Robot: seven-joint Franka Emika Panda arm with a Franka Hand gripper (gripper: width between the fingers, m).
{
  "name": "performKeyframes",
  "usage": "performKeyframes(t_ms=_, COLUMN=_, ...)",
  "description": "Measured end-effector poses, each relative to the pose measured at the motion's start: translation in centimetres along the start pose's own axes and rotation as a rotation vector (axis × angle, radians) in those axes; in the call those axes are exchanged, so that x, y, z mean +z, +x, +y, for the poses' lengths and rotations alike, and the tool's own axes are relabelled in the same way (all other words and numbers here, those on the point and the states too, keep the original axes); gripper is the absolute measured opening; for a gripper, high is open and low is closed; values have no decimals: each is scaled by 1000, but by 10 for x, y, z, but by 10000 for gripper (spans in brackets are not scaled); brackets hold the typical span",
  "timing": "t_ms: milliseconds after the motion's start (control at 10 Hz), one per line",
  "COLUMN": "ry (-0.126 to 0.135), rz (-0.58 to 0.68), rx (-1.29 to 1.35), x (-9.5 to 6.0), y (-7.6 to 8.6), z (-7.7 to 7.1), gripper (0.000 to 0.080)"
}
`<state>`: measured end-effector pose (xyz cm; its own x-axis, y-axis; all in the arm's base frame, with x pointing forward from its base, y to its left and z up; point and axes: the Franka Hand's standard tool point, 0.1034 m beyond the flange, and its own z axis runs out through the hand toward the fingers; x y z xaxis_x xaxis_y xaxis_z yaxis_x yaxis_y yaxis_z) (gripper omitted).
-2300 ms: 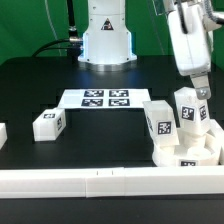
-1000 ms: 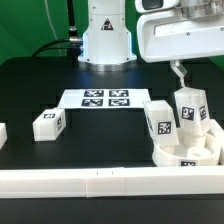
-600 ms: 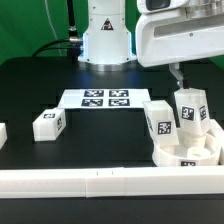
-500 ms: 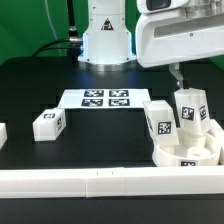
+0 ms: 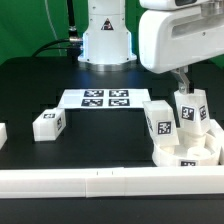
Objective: Assemble stool
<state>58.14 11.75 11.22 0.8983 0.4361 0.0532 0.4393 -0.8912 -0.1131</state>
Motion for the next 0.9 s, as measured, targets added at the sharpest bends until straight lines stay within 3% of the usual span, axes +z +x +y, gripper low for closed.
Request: performKeyframes(t_ms=900, ry=-2, rz=-19, rx=-152, x=20, y=-9, z=9, gripper=649)
